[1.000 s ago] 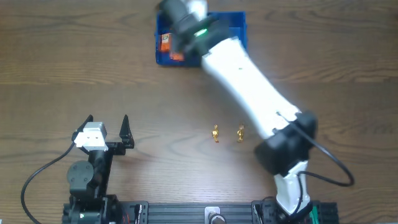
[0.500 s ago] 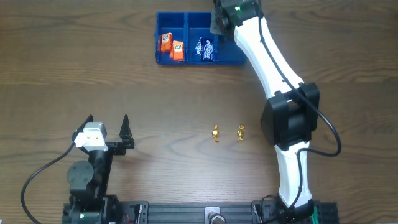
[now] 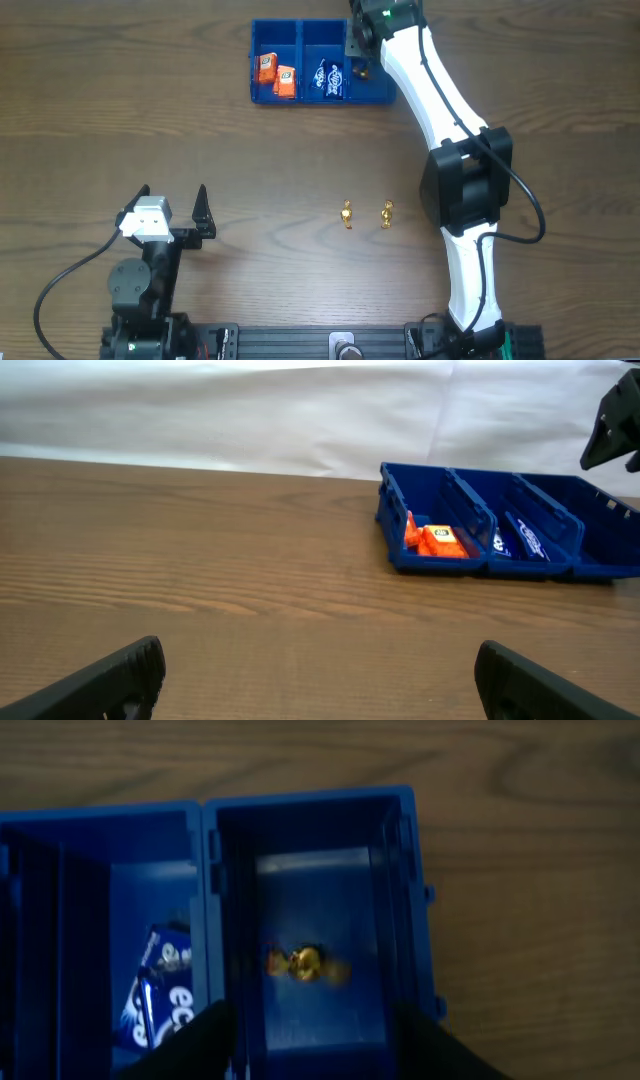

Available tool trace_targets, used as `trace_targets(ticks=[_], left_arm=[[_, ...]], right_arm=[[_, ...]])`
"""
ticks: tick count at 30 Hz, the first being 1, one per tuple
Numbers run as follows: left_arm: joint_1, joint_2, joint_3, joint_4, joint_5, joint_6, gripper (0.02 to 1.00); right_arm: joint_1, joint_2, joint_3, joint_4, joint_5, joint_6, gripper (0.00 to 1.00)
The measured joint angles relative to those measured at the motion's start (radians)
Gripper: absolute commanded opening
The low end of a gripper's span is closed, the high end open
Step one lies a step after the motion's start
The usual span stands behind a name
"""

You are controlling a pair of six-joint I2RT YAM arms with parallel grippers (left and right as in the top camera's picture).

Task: Sort Candies Into Trays

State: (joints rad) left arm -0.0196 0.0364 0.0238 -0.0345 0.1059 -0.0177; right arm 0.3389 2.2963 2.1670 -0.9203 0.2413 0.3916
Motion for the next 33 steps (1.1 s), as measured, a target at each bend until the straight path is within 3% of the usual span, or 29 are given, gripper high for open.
trace_targets(ticks=[7, 13, 17, 23, 33], left_arm=[[0.0, 0.0, 0.0, 0.0, 0.0, 0.0, 0.998], [0.0, 0.0, 0.0, 0.0, 0.0, 0.0, 0.998], [0.0, 0.0, 0.0, 0.0, 0.0, 0.0, 0.998], [0.0, 0.0, 0.0, 0.0, 0.0, 0.0, 0.998], [0.0, 0.0, 0.0, 0.0, 0.0, 0.0, 0.998]], right_arm=[[0.061, -0.043, -0.027, -0.133, 0.005, -0.002, 0.75], [0.185, -0.291, -0.292, -0.134, -0.01, 0.037, 0.781], [0.249, -0.467, -0.569, -0.067, -0.085, 0.077, 0.792], [0.316, -0.507, -0.848, -0.05, -0.156, 0.163, 0.807], [0.343, -0.507, -1.016, 0.05, -0.211, 0.232, 0.796]])
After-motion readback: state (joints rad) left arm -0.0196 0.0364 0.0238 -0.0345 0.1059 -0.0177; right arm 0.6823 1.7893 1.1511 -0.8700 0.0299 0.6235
